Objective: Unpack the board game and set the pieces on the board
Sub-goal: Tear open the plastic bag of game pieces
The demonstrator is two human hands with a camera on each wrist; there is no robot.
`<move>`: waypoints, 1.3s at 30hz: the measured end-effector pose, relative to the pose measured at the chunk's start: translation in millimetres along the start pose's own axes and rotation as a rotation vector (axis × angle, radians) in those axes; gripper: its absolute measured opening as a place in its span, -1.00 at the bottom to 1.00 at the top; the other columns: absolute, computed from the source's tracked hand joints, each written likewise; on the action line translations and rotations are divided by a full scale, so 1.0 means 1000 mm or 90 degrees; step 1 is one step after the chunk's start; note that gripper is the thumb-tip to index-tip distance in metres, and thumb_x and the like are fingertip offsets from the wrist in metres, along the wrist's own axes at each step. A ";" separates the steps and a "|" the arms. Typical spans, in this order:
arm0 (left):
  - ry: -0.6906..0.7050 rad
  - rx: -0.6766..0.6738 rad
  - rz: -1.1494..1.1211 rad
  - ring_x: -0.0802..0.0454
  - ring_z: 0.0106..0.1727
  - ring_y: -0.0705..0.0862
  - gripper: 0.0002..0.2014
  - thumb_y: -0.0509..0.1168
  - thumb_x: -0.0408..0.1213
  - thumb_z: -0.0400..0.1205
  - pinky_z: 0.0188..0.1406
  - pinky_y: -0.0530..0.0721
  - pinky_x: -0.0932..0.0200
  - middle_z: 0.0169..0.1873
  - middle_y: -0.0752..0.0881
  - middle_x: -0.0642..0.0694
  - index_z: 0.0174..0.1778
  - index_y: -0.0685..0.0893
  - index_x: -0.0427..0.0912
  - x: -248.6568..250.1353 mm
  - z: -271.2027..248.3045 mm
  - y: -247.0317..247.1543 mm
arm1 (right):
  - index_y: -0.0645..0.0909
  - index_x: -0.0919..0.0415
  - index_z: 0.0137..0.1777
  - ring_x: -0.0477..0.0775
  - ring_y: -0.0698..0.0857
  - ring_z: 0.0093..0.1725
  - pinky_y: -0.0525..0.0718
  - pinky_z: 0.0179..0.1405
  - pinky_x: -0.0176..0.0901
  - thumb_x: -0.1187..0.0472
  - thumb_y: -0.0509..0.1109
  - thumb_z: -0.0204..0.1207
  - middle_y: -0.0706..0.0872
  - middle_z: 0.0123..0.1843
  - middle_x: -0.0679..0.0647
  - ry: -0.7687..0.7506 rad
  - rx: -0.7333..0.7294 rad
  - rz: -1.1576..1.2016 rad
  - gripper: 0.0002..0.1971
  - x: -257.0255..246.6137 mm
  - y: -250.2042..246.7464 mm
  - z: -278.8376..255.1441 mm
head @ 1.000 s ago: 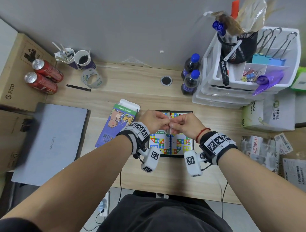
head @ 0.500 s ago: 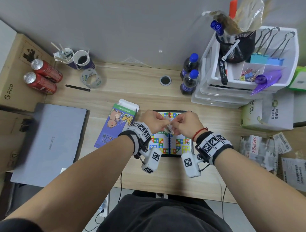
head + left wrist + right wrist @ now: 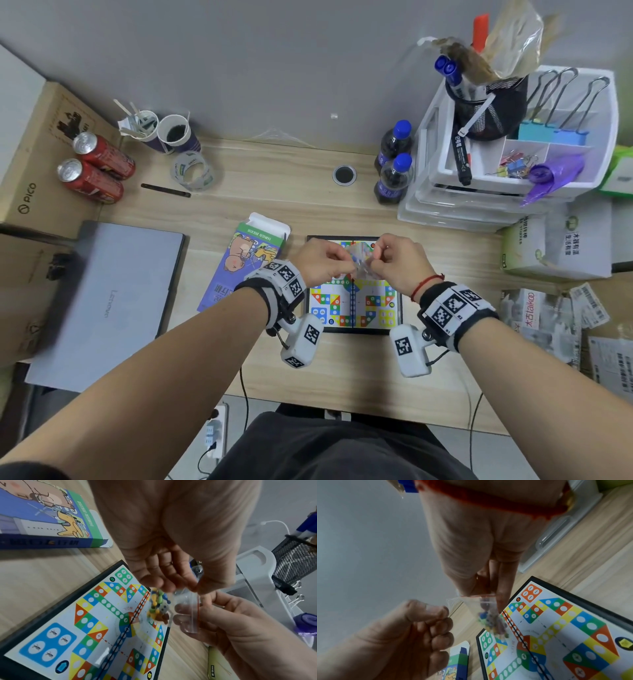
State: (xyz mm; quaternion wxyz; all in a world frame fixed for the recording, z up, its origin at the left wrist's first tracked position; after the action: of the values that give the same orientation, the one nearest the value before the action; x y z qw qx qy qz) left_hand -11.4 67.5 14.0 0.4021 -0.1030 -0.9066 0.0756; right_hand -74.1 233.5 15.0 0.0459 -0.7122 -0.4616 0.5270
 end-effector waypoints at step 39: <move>0.089 0.194 -0.060 -0.20 -0.26 0.82 -0.80 0.40 -0.08 0.62 -0.42 0.81 0.01 -0.28 0.82 -0.24 -0.27 0.78 -0.07 0.002 -0.004 0.016 | 0.58 0.29 0.24 0.21 0.77 -0.03 0.77 -0.07 0.08 -0.10 0.08 0.70 0.74 0.07 0.25 0.443 -0.168 0.899 -0.53 0.025 0.054 0.005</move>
State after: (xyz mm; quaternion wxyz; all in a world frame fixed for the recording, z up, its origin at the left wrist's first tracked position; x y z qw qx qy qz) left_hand -8.0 84.2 14.6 0.4780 -0.0029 -0.8584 0.1862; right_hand -45.0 218.5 -34.4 -0.2420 -0.9594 0.0813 0.1202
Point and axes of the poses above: each hand's wrist, its own z-axis towards the middle knuckle, its own y-axis out of the palm, x = y × z, the point moved 3 cm from there along z, towards the middle knuckle
